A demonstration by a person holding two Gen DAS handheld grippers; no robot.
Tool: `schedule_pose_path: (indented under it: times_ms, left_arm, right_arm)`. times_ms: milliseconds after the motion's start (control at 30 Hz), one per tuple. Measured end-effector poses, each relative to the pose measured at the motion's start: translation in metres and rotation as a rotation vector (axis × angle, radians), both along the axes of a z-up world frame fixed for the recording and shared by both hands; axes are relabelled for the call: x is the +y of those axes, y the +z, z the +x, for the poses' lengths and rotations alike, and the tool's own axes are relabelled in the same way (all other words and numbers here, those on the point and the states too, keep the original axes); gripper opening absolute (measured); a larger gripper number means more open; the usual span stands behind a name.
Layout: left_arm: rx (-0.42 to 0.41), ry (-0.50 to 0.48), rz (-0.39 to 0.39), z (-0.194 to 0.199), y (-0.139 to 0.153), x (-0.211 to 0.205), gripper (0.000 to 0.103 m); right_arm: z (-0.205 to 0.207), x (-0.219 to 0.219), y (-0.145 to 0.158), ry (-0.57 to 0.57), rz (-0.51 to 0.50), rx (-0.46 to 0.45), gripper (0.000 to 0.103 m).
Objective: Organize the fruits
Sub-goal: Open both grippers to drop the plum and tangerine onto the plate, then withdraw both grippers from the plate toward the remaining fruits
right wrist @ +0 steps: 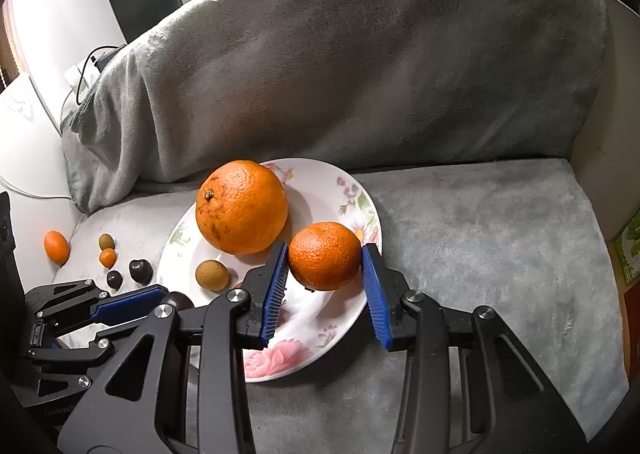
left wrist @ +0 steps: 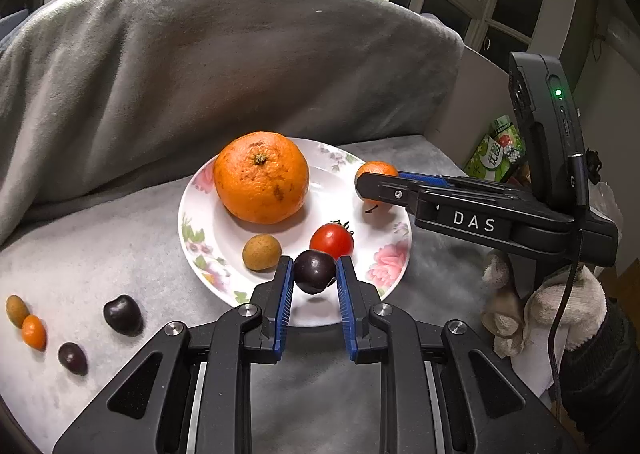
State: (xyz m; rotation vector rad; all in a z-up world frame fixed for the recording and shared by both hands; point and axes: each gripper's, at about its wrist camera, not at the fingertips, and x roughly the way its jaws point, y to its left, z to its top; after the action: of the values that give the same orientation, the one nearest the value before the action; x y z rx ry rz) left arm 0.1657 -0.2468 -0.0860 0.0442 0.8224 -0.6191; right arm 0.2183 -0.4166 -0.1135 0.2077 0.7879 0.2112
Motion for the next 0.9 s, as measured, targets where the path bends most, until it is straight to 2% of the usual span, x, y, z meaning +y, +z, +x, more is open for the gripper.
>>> schedule_pose_path:
  times_ms: [267,333,367,400,433,500,633,700,800,900]
  left_arm:
    - [-0.006,-0.006,0.006,0.001,0.000,-0.001,0.021]
    - [-0.007,-0.007,0.010,0.001,0.000,-0.001,0.023]
    - [-0.008,-0.009,0.010,0.001,0.000,-0.002,0.026]
    - [-0.011,-0.009,0.010,0.001,0.001,-0.002,0.031]
    - [-0.013,-0.006,0.010,0.001,0.001,-0.002,0.035]
    - [-0.018,-0.003,0.008,0.001,0.002,-0.002,0.052]
    - [-0.033,0.001,0.011,-0.001,0.004,-0.002,0.061]
    - [-0.045,0.006,0.024,-0.003,0.004,-0.002,0.069]
    - [-0.056,0.015,0.033,-0.005,0.004,-0.001,0.069]
    - [-0.060,0.022,0.038,-0.006,0.004,0.002,0.069]
  right_arm:
    - [0.000,-0.001,0.000,-0.002,0.004,0.000,0.041]
    - [-0.001,-0.002,0.001,0.001,0.014,-0.008,0.059]
    - [-0.002,-0.002,0.003,-0.007,0.009,-0.021,0.071]
    - [-0.003,-0.002,0.004,-0.011,0.006,-0.030,0.074]
    - [-0.005,-0.002,0.006,-0.012,0.004,-0.040,0.074]
    - [-0.005,-0.003,0.009,-0.015,0.002,-0.044,0.074]
    - [-0.005,-0.004,0.009,-0.030,-0.011,-0.040,0.074]
    - [-0.004,-0.006,0.009,-0.037,-0.005,-0.036,0.077]
    - [-0.008,-0.008,0.011,-0.057,-0.005,-0.055,0.092]
    - [-0.012,-0.009,0.015,-0.075,-0.020,-0.074,0.092]
